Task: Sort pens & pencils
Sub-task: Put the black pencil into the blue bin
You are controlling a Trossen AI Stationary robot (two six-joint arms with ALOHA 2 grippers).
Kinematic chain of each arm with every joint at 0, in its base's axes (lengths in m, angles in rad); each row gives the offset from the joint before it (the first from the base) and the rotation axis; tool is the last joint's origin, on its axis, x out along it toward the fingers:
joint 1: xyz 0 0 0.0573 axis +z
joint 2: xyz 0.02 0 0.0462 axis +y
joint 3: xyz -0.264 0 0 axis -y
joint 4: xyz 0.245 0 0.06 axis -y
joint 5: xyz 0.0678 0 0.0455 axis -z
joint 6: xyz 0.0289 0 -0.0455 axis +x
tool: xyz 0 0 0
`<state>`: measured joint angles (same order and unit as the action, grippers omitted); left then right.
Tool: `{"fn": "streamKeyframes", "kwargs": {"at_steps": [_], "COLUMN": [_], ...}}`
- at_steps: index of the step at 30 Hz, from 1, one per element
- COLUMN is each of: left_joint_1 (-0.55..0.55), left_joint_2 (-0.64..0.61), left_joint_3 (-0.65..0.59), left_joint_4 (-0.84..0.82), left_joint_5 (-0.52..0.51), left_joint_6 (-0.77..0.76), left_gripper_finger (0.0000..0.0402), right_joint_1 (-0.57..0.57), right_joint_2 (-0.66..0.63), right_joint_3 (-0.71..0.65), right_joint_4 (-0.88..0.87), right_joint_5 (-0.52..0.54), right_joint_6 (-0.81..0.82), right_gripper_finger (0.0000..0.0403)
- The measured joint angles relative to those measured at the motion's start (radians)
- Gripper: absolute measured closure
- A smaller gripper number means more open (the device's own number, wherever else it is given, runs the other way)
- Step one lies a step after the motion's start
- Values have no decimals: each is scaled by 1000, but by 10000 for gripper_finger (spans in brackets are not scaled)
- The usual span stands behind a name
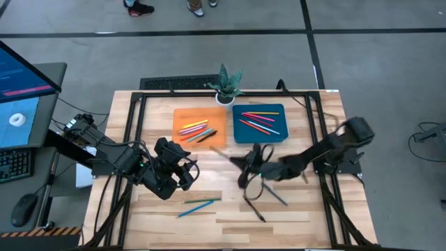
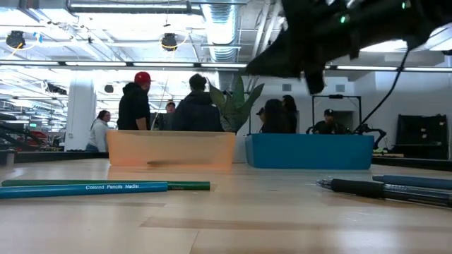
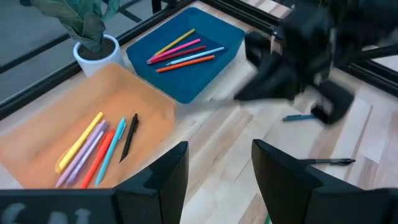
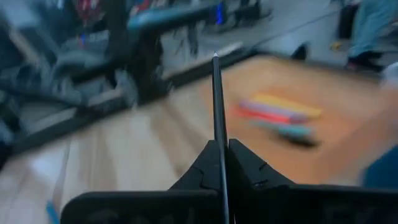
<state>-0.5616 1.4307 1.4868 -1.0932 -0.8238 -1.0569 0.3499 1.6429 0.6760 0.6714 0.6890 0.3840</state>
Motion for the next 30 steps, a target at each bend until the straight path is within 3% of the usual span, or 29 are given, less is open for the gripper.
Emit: {"fn": "streamKeyframes", "kwargs": {"at_steps": [6,16,23,30], "left_joint_1": [0,0,0,1], "left_joint_2": [0,0,0,0], "left_joint_3": [0,0,0,0], "left_joint_4": [1,9,10,7], "left_joint_5": [-49,-75,-106,-108], "left_joint_6": [3,-2,-1,-1], "left_gripper_finger": [235,235,235,235], "right_joint_1": [-76,-218,-303,-432], "right_joint_2": [-339,-820,-988,-1025], "right_joint_3": [-149,-244,-244,-244], "right_joint_4": [11,79,33,-262], "right_joint_5": [15,-284,-383,-433], "right_joint_6": [-42,-37,-34,-43], "right_gripper_finger": [381,376,371,377]}}
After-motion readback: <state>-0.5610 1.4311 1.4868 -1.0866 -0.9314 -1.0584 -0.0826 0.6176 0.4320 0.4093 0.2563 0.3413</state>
